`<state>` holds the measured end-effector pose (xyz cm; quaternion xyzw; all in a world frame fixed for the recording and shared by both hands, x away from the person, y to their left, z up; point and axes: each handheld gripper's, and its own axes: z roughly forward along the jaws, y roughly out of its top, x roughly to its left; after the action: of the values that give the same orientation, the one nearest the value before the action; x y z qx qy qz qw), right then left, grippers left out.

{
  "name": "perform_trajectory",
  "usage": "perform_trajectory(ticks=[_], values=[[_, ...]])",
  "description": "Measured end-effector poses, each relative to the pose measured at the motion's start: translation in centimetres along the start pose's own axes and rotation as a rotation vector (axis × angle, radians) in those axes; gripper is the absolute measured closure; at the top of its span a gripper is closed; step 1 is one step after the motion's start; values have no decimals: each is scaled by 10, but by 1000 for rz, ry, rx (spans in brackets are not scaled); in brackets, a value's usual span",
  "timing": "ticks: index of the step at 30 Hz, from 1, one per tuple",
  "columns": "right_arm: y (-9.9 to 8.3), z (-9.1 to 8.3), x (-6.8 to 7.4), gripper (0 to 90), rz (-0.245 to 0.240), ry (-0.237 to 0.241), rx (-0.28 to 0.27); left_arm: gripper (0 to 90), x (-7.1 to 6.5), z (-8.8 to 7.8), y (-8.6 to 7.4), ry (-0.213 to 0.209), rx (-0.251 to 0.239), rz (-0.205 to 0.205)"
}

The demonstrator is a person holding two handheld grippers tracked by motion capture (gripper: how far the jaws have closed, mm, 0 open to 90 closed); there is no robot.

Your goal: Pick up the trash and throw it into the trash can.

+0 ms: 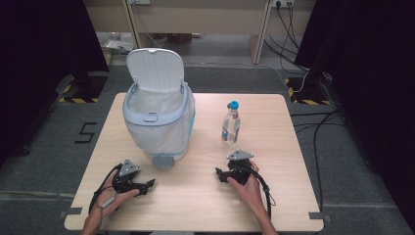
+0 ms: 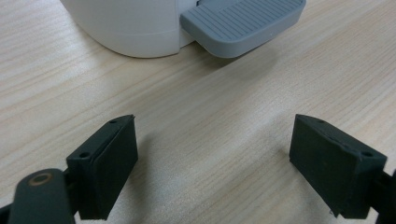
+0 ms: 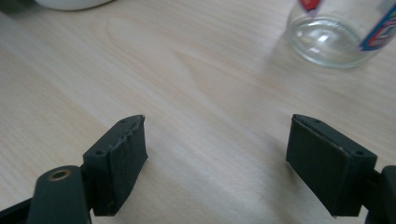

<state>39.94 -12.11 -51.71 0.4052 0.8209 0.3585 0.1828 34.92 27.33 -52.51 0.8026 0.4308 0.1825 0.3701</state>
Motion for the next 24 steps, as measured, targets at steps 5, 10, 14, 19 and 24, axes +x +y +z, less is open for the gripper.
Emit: perform_trajectory(ticks=[5,10,14,19,24], values=[[4,-13,-8,206,32,-48,-82,141,0,0,0,0,0,0],[7,-21,-19,169,78,-71,-139,141,0,0,0,0,0,0],[17,-25,-26,172,75,-91,-169,140,0,0,0,0,0,0],[34,-30,-35,156,63,-106,-218,140,0,0,0,0,0,0],[48,-20,-48,156,45,-115,-259,140,0,0,0,0,0,-1]])
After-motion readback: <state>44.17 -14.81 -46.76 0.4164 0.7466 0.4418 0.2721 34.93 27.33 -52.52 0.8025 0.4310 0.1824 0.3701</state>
